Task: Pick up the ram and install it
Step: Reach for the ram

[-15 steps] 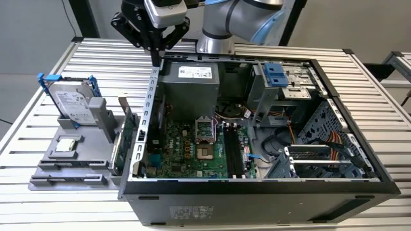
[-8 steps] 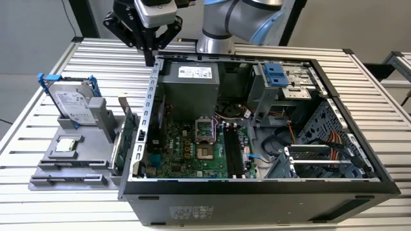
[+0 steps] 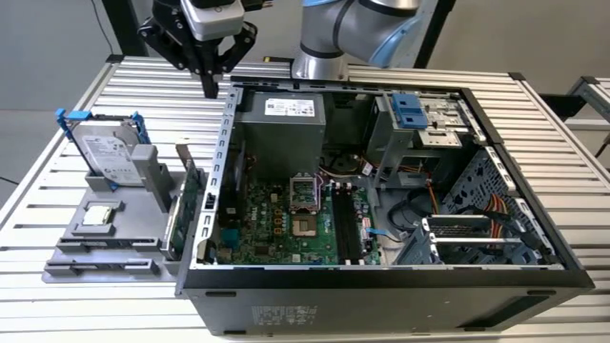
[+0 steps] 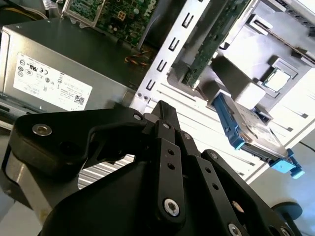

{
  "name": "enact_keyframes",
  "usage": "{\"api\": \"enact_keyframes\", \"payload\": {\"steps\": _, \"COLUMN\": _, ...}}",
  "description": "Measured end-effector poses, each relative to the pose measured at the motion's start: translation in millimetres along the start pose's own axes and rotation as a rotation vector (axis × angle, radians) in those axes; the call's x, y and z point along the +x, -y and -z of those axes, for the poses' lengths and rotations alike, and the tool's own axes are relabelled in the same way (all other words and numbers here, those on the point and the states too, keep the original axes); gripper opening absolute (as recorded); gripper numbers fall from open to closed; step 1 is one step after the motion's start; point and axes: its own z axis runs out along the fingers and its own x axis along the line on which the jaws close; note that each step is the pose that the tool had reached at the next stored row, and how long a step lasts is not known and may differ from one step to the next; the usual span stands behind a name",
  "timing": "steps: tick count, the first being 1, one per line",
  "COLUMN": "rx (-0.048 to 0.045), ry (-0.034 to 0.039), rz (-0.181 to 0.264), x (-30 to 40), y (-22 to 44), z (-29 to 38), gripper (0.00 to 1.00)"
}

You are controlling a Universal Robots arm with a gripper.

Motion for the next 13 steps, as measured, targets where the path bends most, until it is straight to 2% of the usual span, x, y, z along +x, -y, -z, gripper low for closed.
{"api": "enact_keyframes", "payload": {"steps": 13, "rx": -0.0003, "ry": -0.0001, "rz": 0.003, "x": 20.8, "y": 1.3, "z": 0.4, "gripper": 0.00}}
